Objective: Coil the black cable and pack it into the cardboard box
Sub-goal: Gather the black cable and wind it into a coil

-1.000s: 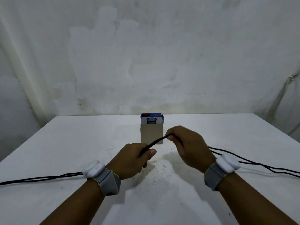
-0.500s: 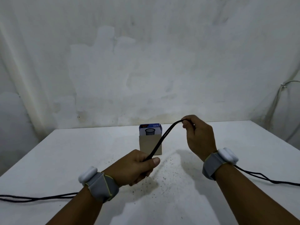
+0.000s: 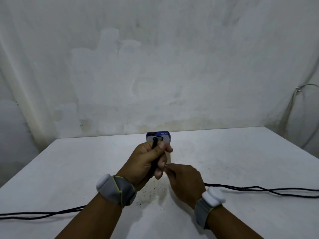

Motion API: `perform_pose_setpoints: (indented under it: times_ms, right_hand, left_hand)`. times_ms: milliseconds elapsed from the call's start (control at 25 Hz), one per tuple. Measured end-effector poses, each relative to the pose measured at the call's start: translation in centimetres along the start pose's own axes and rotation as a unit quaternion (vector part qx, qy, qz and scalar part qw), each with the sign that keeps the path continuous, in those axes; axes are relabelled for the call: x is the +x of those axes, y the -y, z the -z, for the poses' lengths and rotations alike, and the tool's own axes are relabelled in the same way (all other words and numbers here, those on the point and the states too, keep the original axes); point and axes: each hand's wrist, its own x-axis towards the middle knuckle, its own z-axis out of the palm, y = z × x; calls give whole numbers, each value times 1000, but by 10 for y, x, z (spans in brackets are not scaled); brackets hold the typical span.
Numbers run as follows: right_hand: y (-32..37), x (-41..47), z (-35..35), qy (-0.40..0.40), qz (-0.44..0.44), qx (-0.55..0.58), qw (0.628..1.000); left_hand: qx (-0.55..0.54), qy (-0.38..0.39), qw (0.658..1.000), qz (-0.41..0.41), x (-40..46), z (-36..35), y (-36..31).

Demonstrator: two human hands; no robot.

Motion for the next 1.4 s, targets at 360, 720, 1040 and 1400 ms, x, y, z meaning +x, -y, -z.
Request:
perform_pose_setpoints:
  times_ms: [360,720,1040,1400]
  right_hand:
    - [39,-22,17,92,72,37,992]
    - [40,-8,66,233,77,113,963]
    - [16,9,135,202,38,62,977]
    - [-8,27,116,-75,22,102,992]
  left_hand:
    - [187,-77,979,-17,11,5,36]
    - [399,0,917,-16,1,11,44]
    - [332,-19,940,70,-2,31,36]
    - [75,113,981,142,-10,15,11]
